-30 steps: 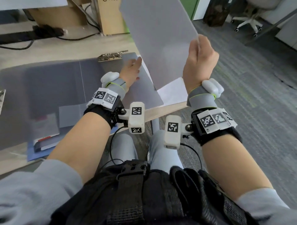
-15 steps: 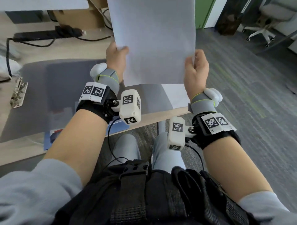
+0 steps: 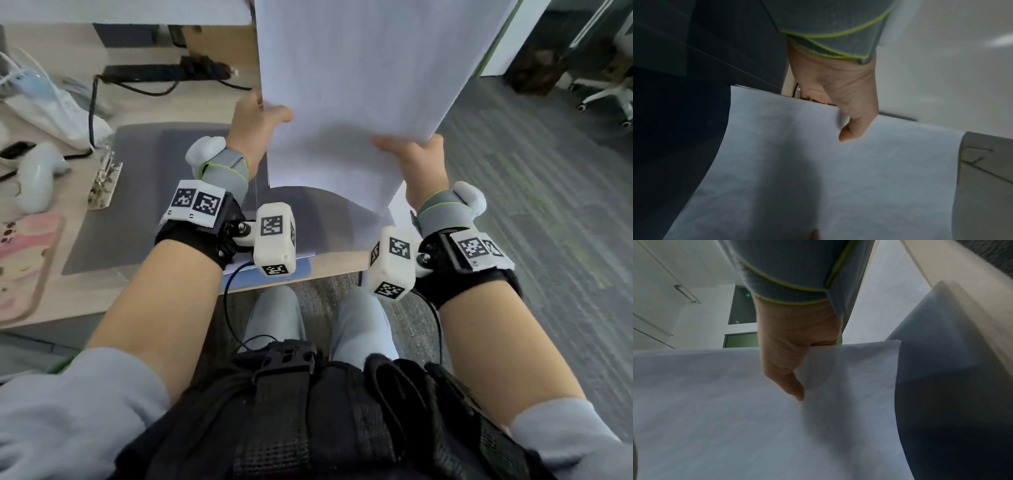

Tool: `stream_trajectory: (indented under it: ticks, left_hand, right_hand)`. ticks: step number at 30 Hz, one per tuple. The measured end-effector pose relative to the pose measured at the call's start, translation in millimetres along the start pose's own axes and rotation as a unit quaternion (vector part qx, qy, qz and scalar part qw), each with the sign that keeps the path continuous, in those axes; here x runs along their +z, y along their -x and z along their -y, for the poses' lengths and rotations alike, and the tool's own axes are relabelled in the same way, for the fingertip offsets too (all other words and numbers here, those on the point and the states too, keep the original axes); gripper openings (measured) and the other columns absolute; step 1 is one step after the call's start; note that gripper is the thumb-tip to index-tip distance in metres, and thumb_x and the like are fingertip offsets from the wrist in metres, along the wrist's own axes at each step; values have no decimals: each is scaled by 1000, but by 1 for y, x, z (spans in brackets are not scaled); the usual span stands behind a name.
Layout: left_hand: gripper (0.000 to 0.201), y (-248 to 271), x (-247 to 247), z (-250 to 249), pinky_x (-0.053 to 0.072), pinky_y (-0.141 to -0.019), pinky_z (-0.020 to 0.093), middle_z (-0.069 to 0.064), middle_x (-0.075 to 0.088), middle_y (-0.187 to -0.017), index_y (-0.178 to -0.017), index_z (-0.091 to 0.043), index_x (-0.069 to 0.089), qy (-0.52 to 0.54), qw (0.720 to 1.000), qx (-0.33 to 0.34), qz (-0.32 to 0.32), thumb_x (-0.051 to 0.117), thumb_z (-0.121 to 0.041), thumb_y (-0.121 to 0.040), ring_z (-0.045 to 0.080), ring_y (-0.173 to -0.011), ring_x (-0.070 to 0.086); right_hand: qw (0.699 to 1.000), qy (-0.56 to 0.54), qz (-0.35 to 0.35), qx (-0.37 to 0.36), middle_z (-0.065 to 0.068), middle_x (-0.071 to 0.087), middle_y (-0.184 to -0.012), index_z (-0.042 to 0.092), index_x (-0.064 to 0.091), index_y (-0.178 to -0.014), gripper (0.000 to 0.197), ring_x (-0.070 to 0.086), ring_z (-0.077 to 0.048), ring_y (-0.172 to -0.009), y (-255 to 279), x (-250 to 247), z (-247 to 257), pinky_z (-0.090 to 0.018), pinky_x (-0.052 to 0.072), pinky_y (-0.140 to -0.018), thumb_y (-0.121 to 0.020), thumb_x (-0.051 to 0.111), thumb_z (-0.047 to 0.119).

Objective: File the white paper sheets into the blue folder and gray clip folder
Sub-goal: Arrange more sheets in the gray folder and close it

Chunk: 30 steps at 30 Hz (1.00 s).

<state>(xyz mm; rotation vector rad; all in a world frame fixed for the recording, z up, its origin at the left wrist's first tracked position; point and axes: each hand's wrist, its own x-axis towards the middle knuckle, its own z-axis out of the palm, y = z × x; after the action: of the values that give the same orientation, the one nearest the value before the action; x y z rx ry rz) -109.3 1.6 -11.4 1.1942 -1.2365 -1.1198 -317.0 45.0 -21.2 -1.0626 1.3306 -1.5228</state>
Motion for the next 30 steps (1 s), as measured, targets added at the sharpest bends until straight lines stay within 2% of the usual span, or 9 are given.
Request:
stream_trajectory:
  ticks: [4,7,10,15,19,22,25,27,30]
  left_hand:
    - [32,11,10,-10,49,-88,21,5,64,-102,-100,-9,67,37,999,17,12,65,-27,-73,12,-89,61]
    - [45,9,16,-15,41,-88,4,-4,54,-132,-132,-8,49,35,999,21,-12,54,-31,-94,3,-111,54]
    - [47,10,21,-16,32,-98,10,-7,47,-139,-135,-11,43,33,999,31,-30,49,-35,-96,3,-126,44]
    - [18,9,15,-10,50,-79,9,-13,70,-92,-101,-13,64,41,999,25,-25,69,-16,-84,-4,-82,65]
    - [24,-2,2,-17,53,-78,17,-19,72,-69,-87,-18,64,48,998,28,-12,78,-13,-68,-1,-75,69]
    - [36,2,11,-29,50,-87,14,-10,73,-100,-101,-15,64,46,999,20,-5,75,-32,-71,1,-95,66]
    - [51,2,18,-28,29,-104,14,3,38,-149,-141,-9,36,-17,999,10,-43,32,-39,-100,11,-137,36]
    - [57,-1,20,-30,16,-115,24,1,20,-157,-148,-13,20,-1,999,-2,-52,15,-45,-101,14,-145,19]
    - [51,-15,13,-29,17,-114,22,-3,25,-155,-147,-14,24,56,994,-4,-89,16,-39,-103,11,-143,23]
  right_hand:
    - [996,-64,-52,-42,5,70,-65,11,68,-77,14,66,-13,-64,3,7,15,-24,53,-63,-69,79,11]
    - [987,-110,-91,-74,4,67,-65,11,68,-74,10,64,-13,-66,1,11,22,-25,53,-65,-84,69,13]
    - [979,-144,-120,-76,7,66,-65,13,66,-76,14,63,-10,-66,-1,19,21,-24,52,-66,-90,61,12]
    - [986,-115,-109,-44,11,68,-63,19,66,-71,7,65,-8,-64,1,25,12,-22,53,-64,-75,71,16]
    - [988,-94,-97,-74,6,67,-66,12,66,-76,9,63,-8,-62,-9,21,21,-21,51,-62,-77,75,13]
    - [981,-57,-137,-124,5,67,-79,14,60,-85,11,62,-5,-70,-17,19,17,-20,51,-70,-83,70,19]
    - [973,-6,-166,-162,9,58,-78,12,52,-89,11,53,0,-68,-23,24,13,-17,45,-72,-95,51,21]
    - [967,21,-184,-177,12,50,-71,9,46,-89,11,44,7,-58,-30,26,13,-12,39,-65,-98,44,15]
    - [966,85,-185,-161,15,44,-68,11,41,-94,4,41,9,-50,-43,30,12,-10,33,-55,-98,41,11]
